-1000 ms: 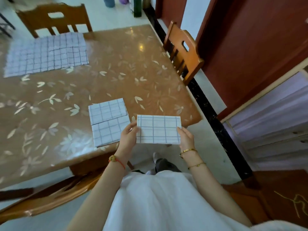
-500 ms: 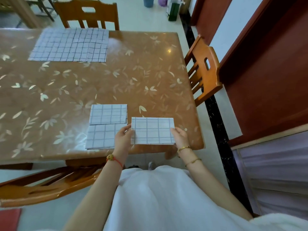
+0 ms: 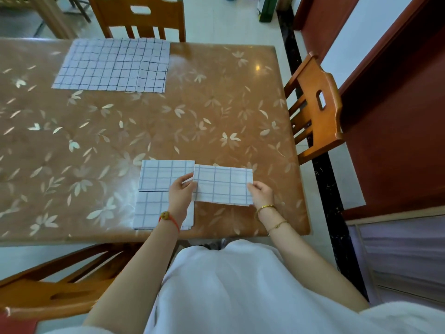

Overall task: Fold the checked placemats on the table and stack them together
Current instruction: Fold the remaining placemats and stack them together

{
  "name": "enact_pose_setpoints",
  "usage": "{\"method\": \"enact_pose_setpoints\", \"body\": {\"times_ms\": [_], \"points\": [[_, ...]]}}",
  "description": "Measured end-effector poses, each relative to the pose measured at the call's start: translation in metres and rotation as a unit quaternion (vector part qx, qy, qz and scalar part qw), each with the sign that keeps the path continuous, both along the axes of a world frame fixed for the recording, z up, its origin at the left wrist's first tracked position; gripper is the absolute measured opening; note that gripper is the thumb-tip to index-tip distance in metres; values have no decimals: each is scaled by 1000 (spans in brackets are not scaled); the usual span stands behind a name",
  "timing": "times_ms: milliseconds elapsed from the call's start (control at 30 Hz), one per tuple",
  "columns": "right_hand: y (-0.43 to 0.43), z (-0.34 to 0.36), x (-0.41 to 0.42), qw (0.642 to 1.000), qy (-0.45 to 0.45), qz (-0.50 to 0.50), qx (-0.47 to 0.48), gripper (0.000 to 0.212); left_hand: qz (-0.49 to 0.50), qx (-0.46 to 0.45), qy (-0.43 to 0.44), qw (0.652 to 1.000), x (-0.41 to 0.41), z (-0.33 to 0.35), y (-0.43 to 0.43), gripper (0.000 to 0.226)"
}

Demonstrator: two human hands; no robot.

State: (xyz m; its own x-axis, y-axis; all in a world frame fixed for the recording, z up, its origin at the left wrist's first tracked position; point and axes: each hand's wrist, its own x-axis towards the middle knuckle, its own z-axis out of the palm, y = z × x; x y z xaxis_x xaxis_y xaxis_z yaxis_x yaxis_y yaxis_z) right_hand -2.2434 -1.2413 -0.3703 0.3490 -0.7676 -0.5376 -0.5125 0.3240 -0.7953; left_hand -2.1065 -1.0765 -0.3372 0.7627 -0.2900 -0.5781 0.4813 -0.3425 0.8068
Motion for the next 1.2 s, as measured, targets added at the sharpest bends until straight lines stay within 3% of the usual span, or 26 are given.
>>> {"method": "enact_pose_setpoints", "body": {"times_ms": [400,767,1200], "points": [[-32,-19,53,999,46,0,5,13,-56,46,4,997,37,-35,-18,48],[-38,-39,55,996,77,16,36,9,-60,59,22,996,44,-50,-19,43],[-39,-37,61,995,77,47,32,25,-32,52,21,998,39,-53,-12,38]]}}
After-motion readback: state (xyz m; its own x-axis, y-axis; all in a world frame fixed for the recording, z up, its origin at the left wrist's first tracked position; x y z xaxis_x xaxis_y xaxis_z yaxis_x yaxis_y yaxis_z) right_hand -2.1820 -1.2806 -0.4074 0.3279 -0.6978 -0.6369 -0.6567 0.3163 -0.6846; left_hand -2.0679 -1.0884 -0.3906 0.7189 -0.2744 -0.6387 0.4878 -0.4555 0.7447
